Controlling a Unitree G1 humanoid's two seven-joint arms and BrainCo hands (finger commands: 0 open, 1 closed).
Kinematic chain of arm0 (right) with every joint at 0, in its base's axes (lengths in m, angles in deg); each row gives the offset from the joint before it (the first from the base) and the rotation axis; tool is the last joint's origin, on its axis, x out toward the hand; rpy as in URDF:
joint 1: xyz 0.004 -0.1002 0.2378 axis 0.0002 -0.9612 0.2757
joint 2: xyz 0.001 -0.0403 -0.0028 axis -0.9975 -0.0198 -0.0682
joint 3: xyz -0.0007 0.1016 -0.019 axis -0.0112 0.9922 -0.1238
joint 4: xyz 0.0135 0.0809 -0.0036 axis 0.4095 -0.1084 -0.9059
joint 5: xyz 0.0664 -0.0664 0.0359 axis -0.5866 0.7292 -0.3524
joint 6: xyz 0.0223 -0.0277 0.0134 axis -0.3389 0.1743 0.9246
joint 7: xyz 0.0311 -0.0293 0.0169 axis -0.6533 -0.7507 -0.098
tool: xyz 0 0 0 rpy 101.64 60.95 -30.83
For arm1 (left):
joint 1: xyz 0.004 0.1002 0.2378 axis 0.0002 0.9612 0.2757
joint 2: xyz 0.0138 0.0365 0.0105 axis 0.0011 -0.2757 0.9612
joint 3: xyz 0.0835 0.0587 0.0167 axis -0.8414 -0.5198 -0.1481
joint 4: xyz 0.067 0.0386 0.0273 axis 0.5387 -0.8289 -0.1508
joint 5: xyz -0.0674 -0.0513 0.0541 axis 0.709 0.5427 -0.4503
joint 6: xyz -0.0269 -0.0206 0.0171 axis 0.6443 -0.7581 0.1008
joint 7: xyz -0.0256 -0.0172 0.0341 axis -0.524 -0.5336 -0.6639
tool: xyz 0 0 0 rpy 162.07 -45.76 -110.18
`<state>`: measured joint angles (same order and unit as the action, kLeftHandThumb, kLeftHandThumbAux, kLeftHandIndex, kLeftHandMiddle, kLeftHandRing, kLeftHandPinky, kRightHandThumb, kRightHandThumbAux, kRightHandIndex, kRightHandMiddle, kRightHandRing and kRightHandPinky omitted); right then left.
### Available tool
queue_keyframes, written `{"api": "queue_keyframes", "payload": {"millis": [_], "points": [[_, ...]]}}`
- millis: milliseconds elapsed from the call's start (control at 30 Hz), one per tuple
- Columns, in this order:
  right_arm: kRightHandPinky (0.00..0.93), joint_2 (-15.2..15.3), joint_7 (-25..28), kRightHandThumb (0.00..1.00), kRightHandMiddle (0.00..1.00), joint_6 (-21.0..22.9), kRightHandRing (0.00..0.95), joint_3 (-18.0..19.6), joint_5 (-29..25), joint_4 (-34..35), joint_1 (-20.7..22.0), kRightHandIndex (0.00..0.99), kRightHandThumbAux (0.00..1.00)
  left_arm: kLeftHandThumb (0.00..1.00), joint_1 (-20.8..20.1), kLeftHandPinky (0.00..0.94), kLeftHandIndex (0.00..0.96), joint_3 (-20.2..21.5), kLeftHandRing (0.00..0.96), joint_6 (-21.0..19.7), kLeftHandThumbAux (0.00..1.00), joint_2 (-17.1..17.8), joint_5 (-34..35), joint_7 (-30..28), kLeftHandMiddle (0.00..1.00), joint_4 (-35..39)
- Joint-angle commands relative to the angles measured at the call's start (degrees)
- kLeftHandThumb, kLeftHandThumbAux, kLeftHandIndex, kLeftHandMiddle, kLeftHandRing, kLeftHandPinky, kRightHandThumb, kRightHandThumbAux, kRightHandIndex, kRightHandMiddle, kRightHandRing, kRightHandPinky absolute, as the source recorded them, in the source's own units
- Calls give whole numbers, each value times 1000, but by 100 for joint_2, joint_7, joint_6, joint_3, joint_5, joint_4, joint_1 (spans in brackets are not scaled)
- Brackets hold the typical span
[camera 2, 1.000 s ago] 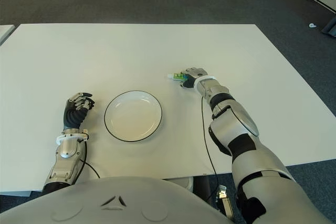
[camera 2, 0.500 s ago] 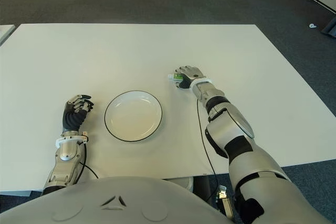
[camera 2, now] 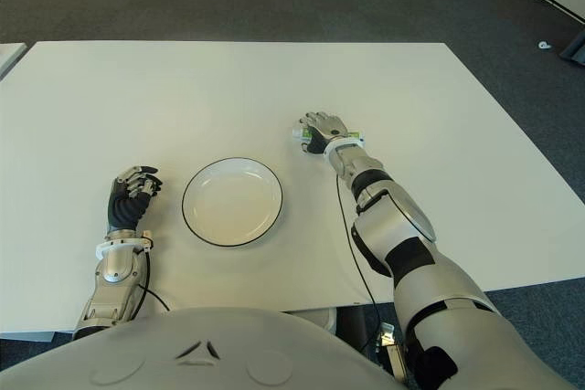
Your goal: Put the toothpaste on the table into the plate.
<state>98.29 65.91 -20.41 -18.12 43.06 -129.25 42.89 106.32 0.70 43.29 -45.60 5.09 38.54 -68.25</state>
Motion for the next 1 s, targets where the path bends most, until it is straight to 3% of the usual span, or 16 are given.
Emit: {"api": "queue_keyframes", "payload": {"millis": [33, 67, 133, 300, 567, 1000], "points": [[329, -89, -110, 433, 193, 25, 224, 79, -96, -80, -245, 236, 621, 704, 19, 530, 429, -11, 564, 13, 717, -8, 24, 10, 562, -111], [345, -95, -150, 439, 209, 24, 242, 99, -105, -80, -251, 249, 624, 704, 20, 532, 429, -10, 565, 39, 717, -6, 20, 16, 562, -119], [411, -102, -190, 589, 289, 26, 328, 122, -112, -81, -257, 347, 679, 705, 18, 537, 429, -9, 567, 69, 716, -4, 14, 22, 563, -132], [484, -128, -257, 683, 394, 80, 440, 240, -206, -83, -282, 411, 708, 705, 14, 537, 429, -9, 570, 130, 716, 1, 2, 27, 566, -164], [550, -141, -267, 707, 459, 106, 517, 380, -308, -80, -312, 428, 712, 705, -22, 535, 429, 22, 568, 236, 716, 12, 42, 11, 560, -266], [589, -127, -182, 705, 496, 11, 562, 456, -394, -74, -306, 430, 716, 705, -71, 531, 429, 49, 560, 342, 716, 17, 143, -29, 557, -365]]}}
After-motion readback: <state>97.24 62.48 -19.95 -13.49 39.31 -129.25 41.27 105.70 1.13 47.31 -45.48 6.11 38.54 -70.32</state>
